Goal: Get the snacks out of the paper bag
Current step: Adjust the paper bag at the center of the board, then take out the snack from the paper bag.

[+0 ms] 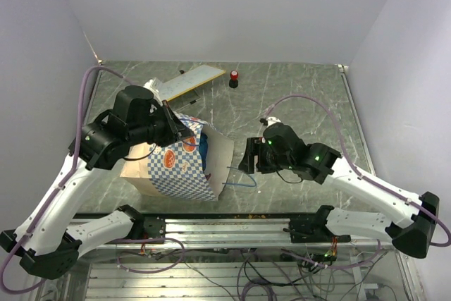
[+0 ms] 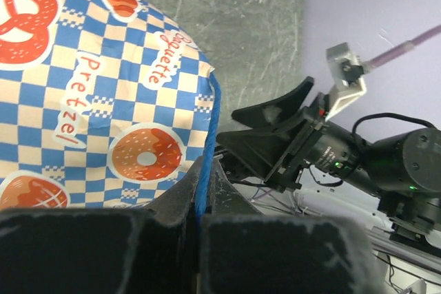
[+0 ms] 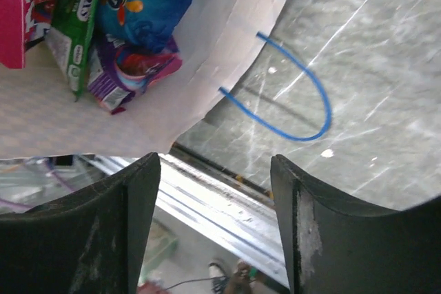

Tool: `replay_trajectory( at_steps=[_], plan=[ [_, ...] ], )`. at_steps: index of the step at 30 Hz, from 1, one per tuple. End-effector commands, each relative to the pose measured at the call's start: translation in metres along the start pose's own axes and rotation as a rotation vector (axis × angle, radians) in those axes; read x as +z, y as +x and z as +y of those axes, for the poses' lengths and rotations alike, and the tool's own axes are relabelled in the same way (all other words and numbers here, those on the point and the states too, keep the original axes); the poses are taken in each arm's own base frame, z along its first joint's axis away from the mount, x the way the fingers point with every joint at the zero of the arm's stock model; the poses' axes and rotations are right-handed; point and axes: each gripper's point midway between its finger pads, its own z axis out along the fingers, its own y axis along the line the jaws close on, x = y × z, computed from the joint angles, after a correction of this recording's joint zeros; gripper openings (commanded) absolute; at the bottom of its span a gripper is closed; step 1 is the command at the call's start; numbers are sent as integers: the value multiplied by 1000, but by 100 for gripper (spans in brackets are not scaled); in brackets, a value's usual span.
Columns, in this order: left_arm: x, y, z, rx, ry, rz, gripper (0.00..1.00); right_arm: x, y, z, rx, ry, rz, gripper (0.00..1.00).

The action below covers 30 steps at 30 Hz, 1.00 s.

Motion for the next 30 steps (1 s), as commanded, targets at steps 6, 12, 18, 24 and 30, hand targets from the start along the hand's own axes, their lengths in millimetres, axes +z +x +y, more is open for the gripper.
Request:
replay_trajectory(
  at_steps=[6, 12, 18, 24, 30],
  plan=[
    [-29, -5, 26, 43, -177, -27, 7, 27, -39, 31, -119, -77, -97, 71],
    [-43, -8, 34, 12, -236, -55, 7, 71, -50, 69, 100, -345, -249, 70],
    [-51, -23, 26, -10, -239, -114, 7, 111, -68, 66, 168, -329, -356, 66],
    [-46, -26, 18, -17, -224, -103, 7, 141, -77, 70, 188, -346, -401, 64],
    [-52, -29, 18, -26, -224, -128, 7, 174, -67, 59, 192, -291, -365, 67]
  ],
)
